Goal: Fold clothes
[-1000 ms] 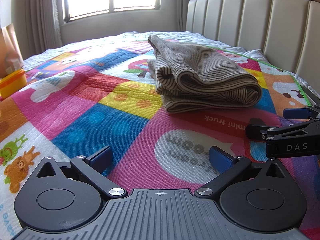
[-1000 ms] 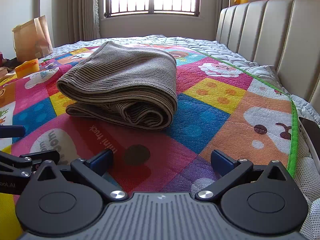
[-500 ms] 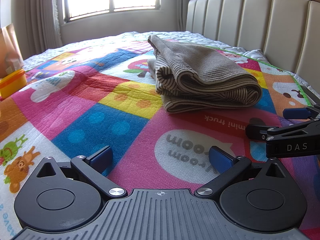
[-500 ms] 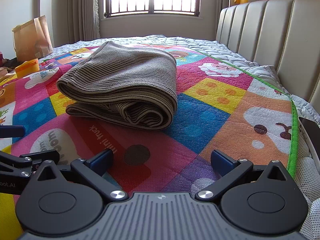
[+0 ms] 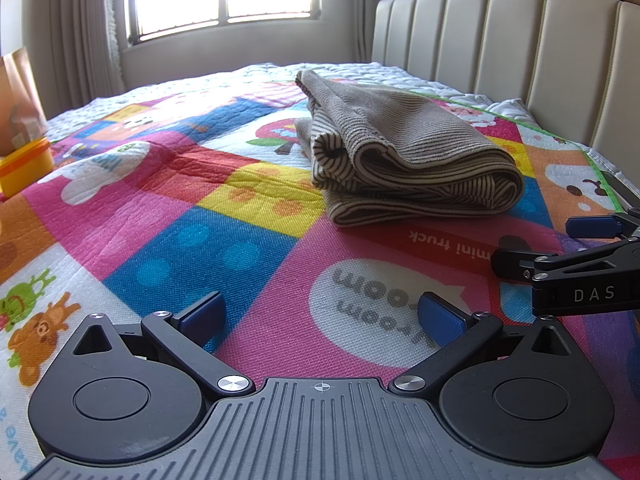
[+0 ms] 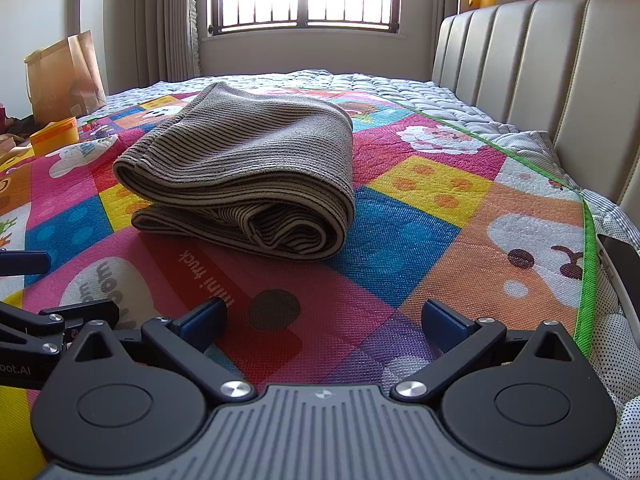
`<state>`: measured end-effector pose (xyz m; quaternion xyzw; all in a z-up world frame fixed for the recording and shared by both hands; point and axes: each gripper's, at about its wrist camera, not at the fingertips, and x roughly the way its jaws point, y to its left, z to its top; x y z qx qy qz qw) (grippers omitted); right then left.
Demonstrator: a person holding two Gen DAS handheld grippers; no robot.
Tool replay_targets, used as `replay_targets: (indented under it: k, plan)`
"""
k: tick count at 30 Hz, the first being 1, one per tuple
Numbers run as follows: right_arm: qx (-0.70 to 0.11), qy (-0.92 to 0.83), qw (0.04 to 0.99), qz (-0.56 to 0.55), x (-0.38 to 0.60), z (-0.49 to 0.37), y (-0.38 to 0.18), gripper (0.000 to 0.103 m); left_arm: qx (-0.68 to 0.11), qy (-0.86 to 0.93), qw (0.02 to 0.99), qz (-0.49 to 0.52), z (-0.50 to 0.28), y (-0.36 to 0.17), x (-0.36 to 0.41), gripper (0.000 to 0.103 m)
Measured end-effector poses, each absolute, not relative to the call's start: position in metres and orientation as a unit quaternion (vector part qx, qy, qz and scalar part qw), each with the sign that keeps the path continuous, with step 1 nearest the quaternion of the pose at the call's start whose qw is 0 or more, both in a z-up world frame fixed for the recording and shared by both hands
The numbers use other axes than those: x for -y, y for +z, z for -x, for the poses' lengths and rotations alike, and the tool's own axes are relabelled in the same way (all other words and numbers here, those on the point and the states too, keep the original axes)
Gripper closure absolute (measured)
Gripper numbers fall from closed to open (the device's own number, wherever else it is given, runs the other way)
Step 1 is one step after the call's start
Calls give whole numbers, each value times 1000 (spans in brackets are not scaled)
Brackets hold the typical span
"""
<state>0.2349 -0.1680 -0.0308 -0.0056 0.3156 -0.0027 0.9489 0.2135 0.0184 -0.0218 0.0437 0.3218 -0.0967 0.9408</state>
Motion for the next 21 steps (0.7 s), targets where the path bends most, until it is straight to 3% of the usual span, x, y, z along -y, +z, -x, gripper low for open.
replay_targets:
  k: [21]
  plan:
    - [-312,-5,950,10,167,-235,-32,0,-326,-98,939,-42,-216,-23,-19,0]
